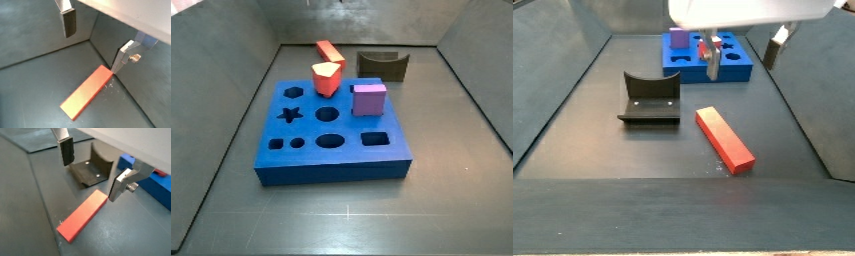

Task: Pick up the rectangle object. Move up. Place the rectangle object on the fixture. Regrasp the rectangle object. Move to above the board. Insert the rectangle object.
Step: Pick up the rectangle object.

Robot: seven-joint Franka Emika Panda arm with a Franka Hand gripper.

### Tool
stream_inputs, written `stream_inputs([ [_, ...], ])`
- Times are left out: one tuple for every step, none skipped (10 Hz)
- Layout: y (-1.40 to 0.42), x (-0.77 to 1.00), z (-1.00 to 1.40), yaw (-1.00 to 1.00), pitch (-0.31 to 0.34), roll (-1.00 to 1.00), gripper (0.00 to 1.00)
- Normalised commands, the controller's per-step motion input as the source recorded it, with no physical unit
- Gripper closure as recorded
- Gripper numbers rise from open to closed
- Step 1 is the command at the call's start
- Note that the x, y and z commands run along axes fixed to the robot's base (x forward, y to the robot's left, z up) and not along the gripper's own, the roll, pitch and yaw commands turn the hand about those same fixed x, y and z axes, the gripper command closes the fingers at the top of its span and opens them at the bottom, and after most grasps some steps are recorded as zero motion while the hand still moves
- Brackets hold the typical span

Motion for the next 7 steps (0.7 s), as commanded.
stream_inputs([
  [0.0,0.0,-0.39,0.63,-0.059,0.05,0.0],
  [0.0,0.01,-0.53,0.45,-0.06,0.0,0.0],
  [0.0,0.0,-0.61,0.45,-0.084,0.0,0.0],
  [0.0,0.0,-0.69,0.15,-0.099,0.05,0.0],
  [0.0,0.0,-0.66,0.13,-0.08,0.11,0.0],
  [-0.02,0.0,-0.72,0.11,-0.153,0.17,0.0],
  [-0.01,-0.05,-0.75,0.09,-0.199,0.16,0.0],
])
